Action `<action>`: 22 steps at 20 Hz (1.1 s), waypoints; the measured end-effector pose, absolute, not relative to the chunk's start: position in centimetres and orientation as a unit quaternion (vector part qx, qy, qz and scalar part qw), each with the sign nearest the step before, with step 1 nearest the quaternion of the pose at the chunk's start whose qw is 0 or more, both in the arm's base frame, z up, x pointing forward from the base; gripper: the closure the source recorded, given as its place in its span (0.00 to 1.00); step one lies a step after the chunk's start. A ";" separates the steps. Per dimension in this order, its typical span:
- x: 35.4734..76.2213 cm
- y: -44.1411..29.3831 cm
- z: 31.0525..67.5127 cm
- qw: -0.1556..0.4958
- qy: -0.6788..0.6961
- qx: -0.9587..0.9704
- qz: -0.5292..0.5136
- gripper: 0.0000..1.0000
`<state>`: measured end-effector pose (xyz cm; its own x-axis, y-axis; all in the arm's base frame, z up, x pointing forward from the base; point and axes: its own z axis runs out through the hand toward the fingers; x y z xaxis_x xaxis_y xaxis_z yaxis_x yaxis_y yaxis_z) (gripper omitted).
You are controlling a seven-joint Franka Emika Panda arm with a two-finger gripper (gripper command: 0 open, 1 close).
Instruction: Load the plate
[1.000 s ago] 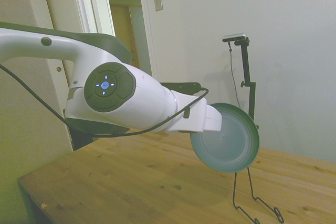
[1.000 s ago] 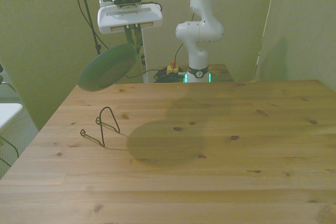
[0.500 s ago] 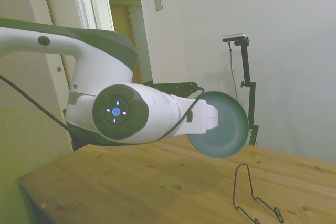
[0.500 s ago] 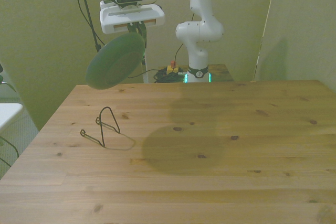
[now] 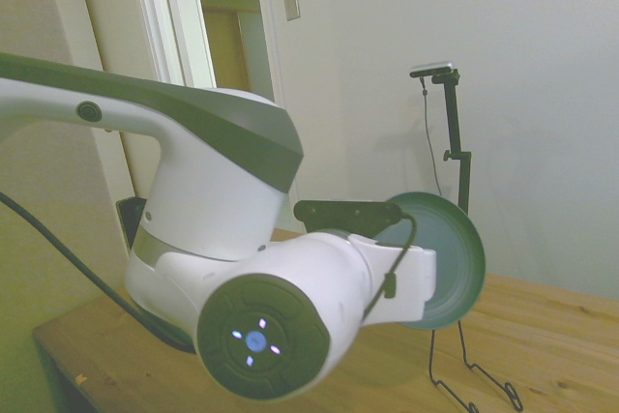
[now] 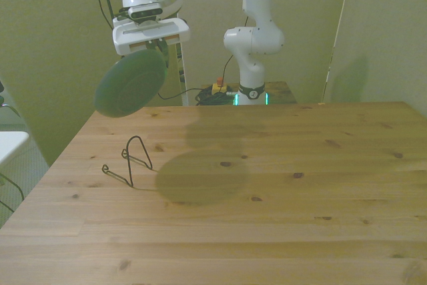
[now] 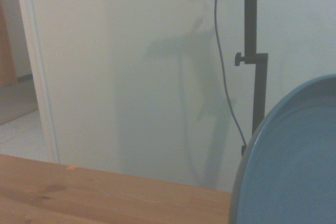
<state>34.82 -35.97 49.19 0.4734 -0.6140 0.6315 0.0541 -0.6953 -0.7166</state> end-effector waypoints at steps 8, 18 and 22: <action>39.7 -42.7 47.0 0.376 0.194 -0.779 -0.462 1.00; 39.1 -42.2 44.3 0.376 0.189 -0.781 -0.460 1.00; 38.9 -42.1 43.1 0.378 0.194 -0.783 -0.454 1.00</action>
<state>38.92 -42.10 43.06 0.5117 -0.6476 0.5646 0.0401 -0.6385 -0.7686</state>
